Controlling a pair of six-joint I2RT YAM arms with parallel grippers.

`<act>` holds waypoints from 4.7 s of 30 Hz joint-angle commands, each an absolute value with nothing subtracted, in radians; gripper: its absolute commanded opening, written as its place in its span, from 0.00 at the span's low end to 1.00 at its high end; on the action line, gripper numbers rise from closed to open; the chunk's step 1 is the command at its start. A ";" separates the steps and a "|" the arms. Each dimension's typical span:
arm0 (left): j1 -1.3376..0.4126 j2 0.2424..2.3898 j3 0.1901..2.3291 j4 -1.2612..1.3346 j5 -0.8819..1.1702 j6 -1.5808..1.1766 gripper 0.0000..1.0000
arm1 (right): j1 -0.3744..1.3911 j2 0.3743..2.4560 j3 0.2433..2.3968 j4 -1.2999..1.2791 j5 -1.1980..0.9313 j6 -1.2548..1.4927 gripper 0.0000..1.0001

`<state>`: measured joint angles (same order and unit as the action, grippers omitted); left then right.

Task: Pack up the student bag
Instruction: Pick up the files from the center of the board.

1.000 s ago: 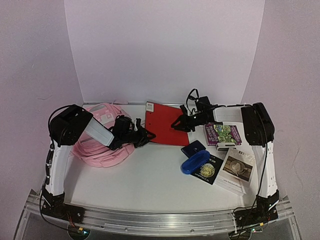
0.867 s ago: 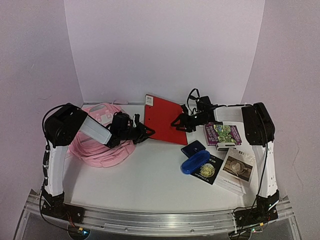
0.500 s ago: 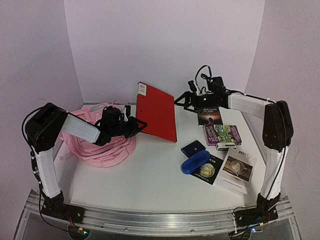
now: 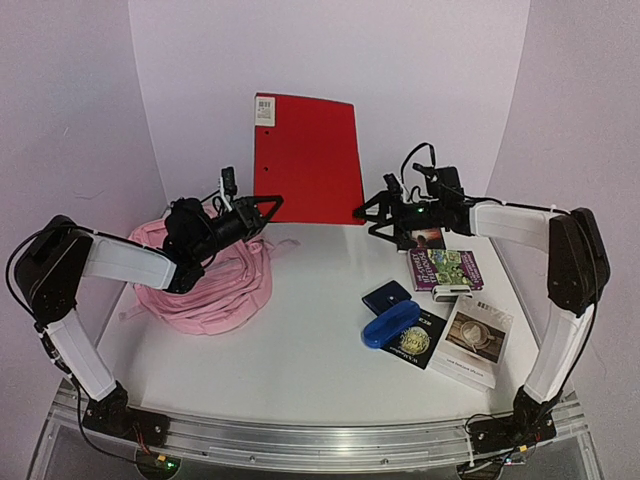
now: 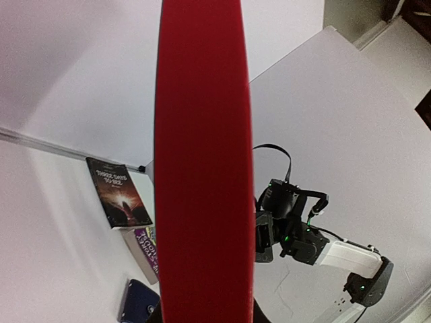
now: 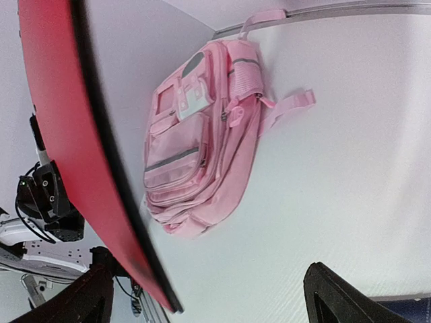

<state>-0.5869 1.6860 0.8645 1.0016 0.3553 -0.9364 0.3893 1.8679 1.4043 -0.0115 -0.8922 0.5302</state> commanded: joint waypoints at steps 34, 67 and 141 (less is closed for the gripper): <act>-0.614 1.219 1.183 -0.390 0.314 -0.114 1.00 | 0.461 1.493 1.419 -0.781 -0.841 -0.455 0.00; -0.594 1.062 1.009 -0.171 0.751 -0.217 0.00 | 0.436 1.509 1.625 -0.973 -0.942 -0.519 0.97; -0.651 1.634 1.212 -0.973 -0.163 0.054 0.43 | 0.369 1.462 1.138 -0.154 -1.033 0.431 0.00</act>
